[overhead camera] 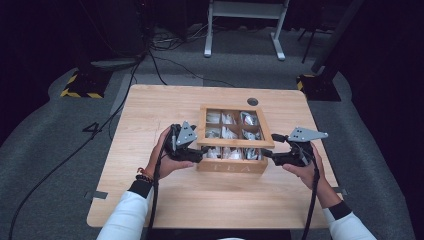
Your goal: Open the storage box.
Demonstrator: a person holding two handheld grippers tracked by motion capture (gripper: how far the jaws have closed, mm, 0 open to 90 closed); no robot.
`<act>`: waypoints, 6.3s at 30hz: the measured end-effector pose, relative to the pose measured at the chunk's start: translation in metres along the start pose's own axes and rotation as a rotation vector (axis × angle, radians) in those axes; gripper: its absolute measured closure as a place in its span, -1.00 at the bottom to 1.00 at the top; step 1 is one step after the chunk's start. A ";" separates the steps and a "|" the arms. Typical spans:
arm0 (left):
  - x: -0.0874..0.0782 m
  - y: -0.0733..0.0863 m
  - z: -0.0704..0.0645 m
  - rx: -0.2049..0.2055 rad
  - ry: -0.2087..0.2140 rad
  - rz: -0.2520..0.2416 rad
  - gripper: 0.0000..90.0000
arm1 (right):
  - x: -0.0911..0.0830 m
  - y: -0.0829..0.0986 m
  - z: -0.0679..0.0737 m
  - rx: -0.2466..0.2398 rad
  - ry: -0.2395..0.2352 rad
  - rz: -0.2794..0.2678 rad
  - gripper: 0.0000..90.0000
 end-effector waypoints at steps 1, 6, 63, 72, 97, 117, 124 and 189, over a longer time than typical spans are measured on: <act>0.000 -0.001 0.001 0.001 -0.001 -0.002 -0.58 | 0.000 -0.001 -0.001 0.003 0.004 -0.004 -0.34; -0.003 -0.007 0.003 0.045 -0.024 -0.008 -0.57 | -0.003 -0.005 -0.003 0.017 0.014 -0.022 -0.27; 0.005 -0.108 0.081 -0.062 -0.020 -0.192 0.11 | -0.004 0.116 -0.017 0.036 -0.044 0.196 -0.31; 0.012 -0.116 0.094 -0.076 -0.026 -0.196 0.14 | -0.001 0.121 -0.015 0.039 -0.064 0.206 -0.34; 0.035 -0.131 0.128 -0.136 -0.055 -0.204 0.19 | 0.010 0.128 -0.014 -0.006 -0.026 0.228 -0.53; 0.065 -0.129 0.156 -0.204 -0.097 -0.191 0.28 | 0.010 0.128 -0.013 -0.005 -0.026 0.227 -0.53; 0.073 -0.130 0.163 -0.221 -0.104 -0.179 0.26 | 0.010 0.128 -0.014 -0.003 -0.023 0.225 -0.51; 0.131 0.003 0.134 -0.202 -0.075 0.150 0.19 | 0.009 0.128 -0.017 0.011 -0.009 0.226 -0.50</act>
Point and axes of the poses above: each handheld gripper's, and its own axes: x roughly forward along the jaws, y roughly out of its underside, z roughly to its left, the point moved 8 cm from there along x, roughly forward along the jaws, and after that the axes turned 2 degrees about -z, right-handed, at the moved point
